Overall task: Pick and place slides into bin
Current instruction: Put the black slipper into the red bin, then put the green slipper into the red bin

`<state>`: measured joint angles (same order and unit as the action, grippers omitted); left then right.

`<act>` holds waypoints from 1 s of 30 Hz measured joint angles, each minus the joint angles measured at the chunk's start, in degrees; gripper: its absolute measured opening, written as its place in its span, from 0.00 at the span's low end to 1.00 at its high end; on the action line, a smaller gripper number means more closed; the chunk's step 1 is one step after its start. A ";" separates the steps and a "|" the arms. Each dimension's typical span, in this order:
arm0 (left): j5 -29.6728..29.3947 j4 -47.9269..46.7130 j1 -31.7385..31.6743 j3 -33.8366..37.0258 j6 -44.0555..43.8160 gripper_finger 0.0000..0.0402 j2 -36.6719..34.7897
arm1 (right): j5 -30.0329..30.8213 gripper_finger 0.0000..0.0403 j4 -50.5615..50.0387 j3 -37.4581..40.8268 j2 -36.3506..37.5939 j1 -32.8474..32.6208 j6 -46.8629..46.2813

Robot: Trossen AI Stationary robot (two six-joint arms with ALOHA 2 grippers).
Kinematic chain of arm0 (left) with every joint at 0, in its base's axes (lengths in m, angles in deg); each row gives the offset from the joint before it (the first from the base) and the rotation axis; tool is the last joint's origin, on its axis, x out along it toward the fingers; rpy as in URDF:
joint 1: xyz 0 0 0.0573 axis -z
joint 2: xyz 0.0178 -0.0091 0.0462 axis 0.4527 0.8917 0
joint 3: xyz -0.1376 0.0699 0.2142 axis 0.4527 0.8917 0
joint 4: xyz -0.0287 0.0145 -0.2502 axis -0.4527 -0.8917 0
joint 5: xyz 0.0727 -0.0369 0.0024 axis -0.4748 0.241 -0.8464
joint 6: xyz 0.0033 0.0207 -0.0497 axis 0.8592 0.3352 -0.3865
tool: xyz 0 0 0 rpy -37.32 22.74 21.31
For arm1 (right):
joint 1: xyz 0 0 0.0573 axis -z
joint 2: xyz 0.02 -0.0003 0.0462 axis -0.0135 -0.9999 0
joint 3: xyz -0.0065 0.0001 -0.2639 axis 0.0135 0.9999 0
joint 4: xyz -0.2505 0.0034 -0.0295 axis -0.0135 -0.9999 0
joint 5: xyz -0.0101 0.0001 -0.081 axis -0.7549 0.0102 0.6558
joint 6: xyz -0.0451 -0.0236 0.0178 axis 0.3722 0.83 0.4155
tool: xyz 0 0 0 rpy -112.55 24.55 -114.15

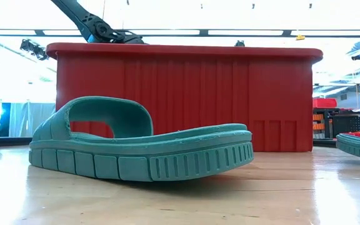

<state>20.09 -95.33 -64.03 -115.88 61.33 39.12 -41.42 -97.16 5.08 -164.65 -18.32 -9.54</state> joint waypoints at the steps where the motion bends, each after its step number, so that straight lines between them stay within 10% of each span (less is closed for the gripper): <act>1: 0.99 0.09 -0.17 -0.01 -0.08 0.07 0.42 | 0.02 0.47 0.02 0.00 0.00 0.00 -0.32; 17: 1.26 -2.32 -0.32 -2.58 -5.08 0.42 4.87 | 0.00 0.47 0.50 0.00 0.00 -0.03 -1.82; 30: 1.36 -12.52 7.40 -23.28 -5.49 0.51 4.86 | 0.01 0.47 0.43 0.00 0.00 -2.45 -1.79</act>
<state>21.45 -107.85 -56.63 -139.16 55.84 43.98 -41.42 -96.73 5.08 -164.65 -20.77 -11.34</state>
